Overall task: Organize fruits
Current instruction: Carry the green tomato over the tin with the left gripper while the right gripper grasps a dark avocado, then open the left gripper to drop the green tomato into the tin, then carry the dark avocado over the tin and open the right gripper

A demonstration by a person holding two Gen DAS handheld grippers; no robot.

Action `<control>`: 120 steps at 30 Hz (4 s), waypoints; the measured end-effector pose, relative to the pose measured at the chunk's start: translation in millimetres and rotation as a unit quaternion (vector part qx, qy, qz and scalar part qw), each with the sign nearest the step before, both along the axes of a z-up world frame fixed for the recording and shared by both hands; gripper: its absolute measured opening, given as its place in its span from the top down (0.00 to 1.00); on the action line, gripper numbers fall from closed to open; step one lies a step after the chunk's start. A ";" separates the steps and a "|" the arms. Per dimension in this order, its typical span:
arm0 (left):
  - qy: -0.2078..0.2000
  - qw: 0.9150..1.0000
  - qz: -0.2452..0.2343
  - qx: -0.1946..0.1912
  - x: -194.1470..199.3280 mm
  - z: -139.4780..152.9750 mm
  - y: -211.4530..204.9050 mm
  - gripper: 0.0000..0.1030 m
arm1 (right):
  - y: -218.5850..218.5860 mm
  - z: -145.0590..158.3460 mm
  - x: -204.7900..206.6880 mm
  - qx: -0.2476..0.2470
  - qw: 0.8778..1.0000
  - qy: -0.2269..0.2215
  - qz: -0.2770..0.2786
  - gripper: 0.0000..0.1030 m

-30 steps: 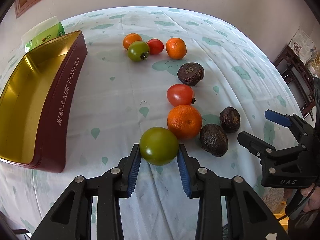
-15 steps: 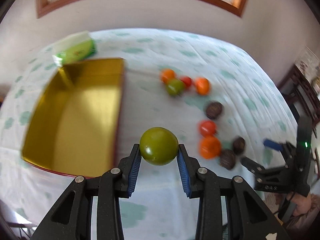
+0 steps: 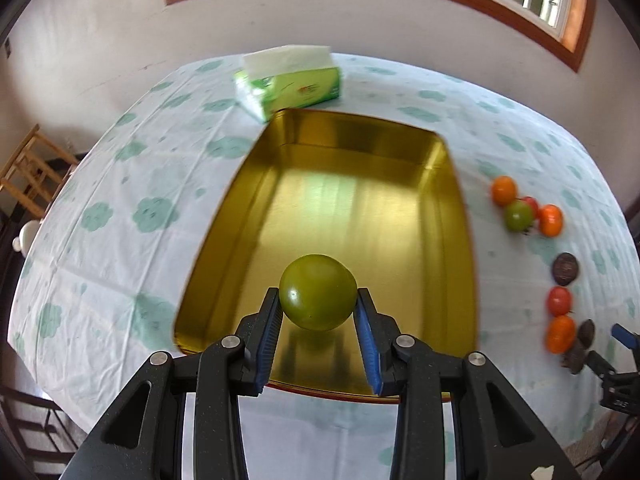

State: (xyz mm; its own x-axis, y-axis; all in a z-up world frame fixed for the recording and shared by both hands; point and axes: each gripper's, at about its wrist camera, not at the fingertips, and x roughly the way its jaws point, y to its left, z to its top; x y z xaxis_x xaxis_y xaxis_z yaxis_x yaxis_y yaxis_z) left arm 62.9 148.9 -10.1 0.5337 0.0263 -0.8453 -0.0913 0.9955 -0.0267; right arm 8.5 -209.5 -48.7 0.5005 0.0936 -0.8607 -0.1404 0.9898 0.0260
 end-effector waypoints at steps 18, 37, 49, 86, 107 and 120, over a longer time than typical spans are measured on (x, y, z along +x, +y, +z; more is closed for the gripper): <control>0.022 1.000 0.005 0.012 -7.1 -16.3 10.2 0.68 | 35.9 21.0 -10.5 0.039 0.998 -0.010 0.054 0.00; 0.033 0.999 -0.003 -0.004 -31.4 -16.5 -13.7 0.68 | 59.9 9.3 -7.2 0.064 0.995 0.005 0.078 0.17; 0.044 0.999 0.008 -0.011 -23.2 -19.6 -8.8 0.67 | 64.6 6.1 -4.0 0.072 0.993 0.013 0.088 0.40; 0.047 0.998 0.015 -0.025 -21.5 -15.7 -0.8 0.47 | 70.1 2.0 3.0 0.059 0.994 0.019 0.088 0.60; -0.030 0.997 0.015 -0.071 -36.3 25.1 14.1 0.13 | 96.6 62.6 19.2 0.062 0.989 -0.047 0.126 0.60; -0.043 0.989 0.132 -0.049 -62.3 29.5 88.5 0.07 | 208.0 81.8 44.0 0.066 0.966 -0.069 0.241 0.60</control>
